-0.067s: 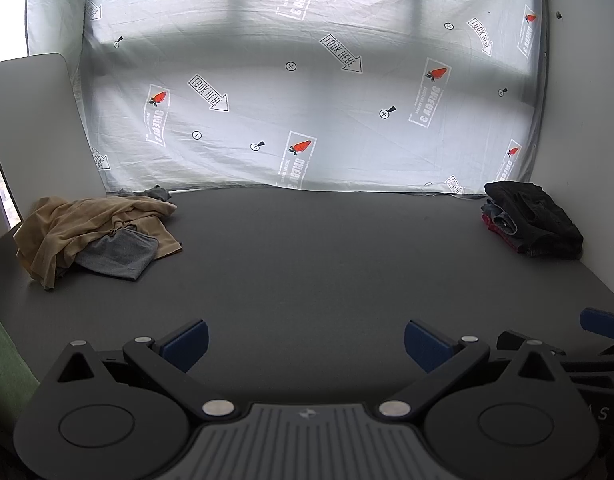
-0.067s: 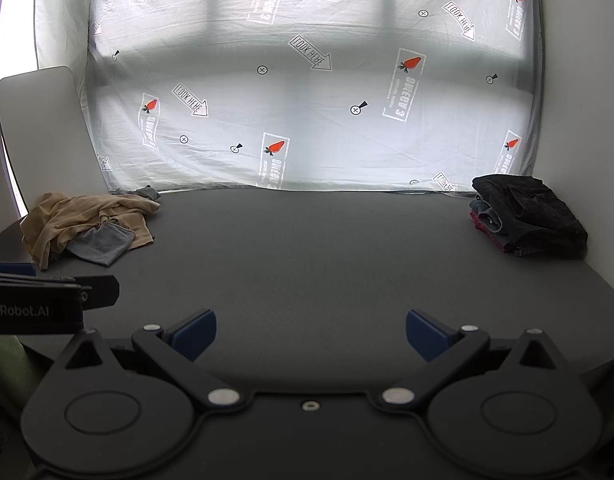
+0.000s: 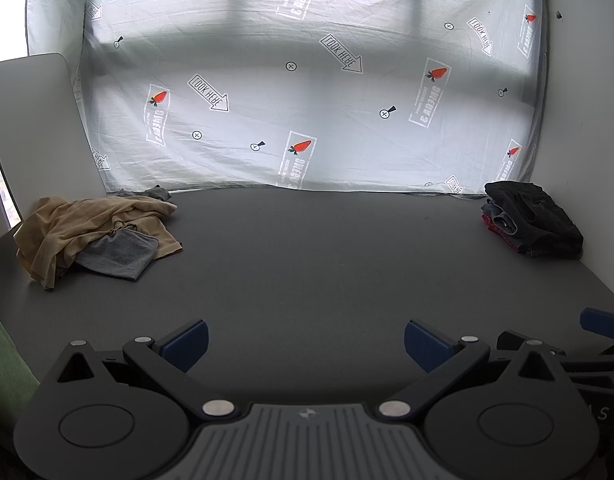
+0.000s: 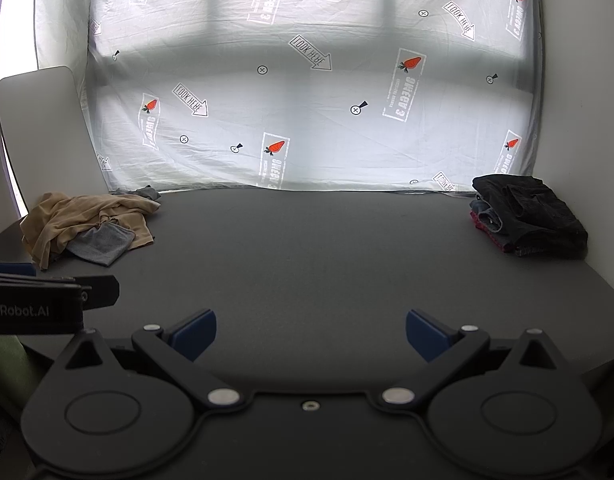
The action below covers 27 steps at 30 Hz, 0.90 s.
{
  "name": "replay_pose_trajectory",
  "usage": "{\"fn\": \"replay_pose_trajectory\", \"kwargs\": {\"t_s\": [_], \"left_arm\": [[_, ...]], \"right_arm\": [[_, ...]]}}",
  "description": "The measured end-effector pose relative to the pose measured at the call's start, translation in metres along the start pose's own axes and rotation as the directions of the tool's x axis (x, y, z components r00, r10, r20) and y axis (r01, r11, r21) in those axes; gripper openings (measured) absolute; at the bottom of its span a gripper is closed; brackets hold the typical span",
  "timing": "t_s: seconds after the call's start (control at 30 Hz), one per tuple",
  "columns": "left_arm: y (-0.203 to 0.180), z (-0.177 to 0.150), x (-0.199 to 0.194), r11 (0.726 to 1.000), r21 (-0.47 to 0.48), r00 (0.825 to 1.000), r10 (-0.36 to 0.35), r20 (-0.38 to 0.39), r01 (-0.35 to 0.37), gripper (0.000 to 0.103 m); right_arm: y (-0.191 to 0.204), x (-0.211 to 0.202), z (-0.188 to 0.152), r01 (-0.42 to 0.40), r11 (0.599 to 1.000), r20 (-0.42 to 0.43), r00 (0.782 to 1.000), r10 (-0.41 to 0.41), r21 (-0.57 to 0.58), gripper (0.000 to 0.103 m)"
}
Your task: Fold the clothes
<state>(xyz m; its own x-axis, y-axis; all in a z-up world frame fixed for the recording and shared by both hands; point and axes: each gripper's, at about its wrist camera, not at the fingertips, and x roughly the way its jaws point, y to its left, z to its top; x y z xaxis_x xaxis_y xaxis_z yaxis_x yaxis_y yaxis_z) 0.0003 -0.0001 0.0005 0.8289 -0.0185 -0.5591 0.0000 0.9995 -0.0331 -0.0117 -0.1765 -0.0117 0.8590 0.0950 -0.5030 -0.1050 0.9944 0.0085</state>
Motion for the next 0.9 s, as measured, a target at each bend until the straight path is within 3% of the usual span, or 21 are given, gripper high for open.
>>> {"fn": "replay_pose_trajectory", "kwargs": {"t_s": [0.9], "left_arm": [[0.0063, -0.0001, -0.0027, 1.0, 0.002, 1.0, -0.006, 0.011, 0.006, 0.103]], "right_arm": [[0.008, -0.0039, 0.0019, 0.004, 1.0, 0.006, 1.0, -0.004, -0.002, 0.102]]}}
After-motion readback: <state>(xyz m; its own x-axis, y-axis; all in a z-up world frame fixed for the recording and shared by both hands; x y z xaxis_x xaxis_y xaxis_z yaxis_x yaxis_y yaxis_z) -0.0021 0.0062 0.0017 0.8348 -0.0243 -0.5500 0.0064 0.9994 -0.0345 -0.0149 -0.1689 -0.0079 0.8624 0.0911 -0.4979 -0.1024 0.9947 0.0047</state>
